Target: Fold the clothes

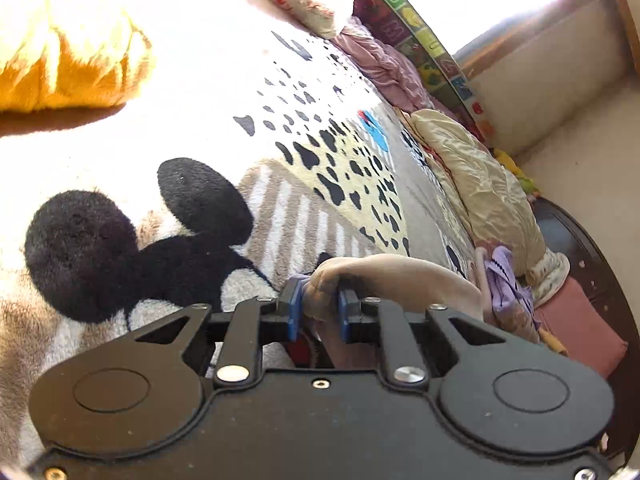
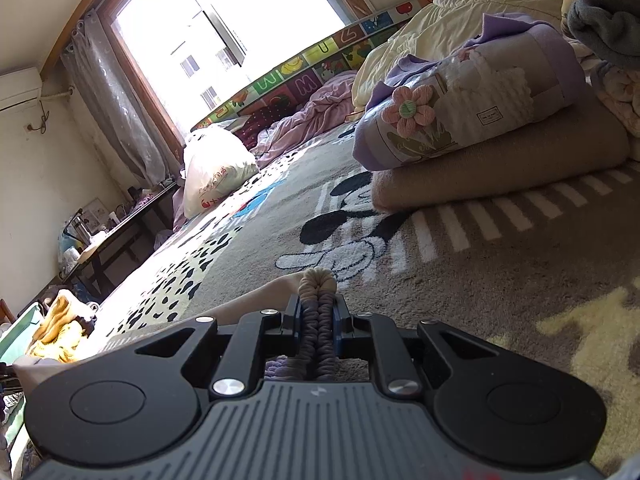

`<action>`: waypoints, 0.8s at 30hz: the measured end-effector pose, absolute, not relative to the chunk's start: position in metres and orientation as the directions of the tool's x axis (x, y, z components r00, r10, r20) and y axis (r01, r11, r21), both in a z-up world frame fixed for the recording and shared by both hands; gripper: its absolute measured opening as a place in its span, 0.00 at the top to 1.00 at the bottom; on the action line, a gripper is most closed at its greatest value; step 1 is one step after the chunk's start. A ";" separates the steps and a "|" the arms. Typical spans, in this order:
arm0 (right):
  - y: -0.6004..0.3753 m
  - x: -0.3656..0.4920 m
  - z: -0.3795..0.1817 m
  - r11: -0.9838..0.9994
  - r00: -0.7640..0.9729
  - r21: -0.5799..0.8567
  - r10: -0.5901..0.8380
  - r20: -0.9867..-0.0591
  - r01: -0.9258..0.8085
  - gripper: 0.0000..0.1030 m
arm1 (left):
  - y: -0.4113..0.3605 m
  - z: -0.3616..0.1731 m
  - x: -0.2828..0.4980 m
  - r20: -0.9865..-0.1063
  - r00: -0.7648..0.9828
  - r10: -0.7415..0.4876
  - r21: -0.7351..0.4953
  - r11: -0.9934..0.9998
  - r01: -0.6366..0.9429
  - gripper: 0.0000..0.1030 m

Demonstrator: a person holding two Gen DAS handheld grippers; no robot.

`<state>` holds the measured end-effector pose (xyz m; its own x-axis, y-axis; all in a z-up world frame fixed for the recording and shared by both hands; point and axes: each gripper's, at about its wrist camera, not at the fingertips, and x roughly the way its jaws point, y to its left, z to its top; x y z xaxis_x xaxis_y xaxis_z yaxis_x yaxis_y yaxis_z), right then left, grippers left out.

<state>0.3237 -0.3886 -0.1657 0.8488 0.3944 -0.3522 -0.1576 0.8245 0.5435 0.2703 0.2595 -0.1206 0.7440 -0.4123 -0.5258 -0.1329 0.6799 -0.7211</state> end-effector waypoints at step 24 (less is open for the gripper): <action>-0.392 0.320 -0.168 0.818 0.850 0.557 0.391 -0.353 -0.144 0.84 | 0.198 -0.104 0.299 -0.570 0.759 -0.315 -0.434 0.900 0.048 0.79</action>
<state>0.3203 -0.3919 -0.1675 0.8499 0.3907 -0.3535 -0.1443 0.8178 0.5571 0.2994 0.1980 -0.1043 0.7586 -0.3152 -0.5702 0.0480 0.8998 -0.4336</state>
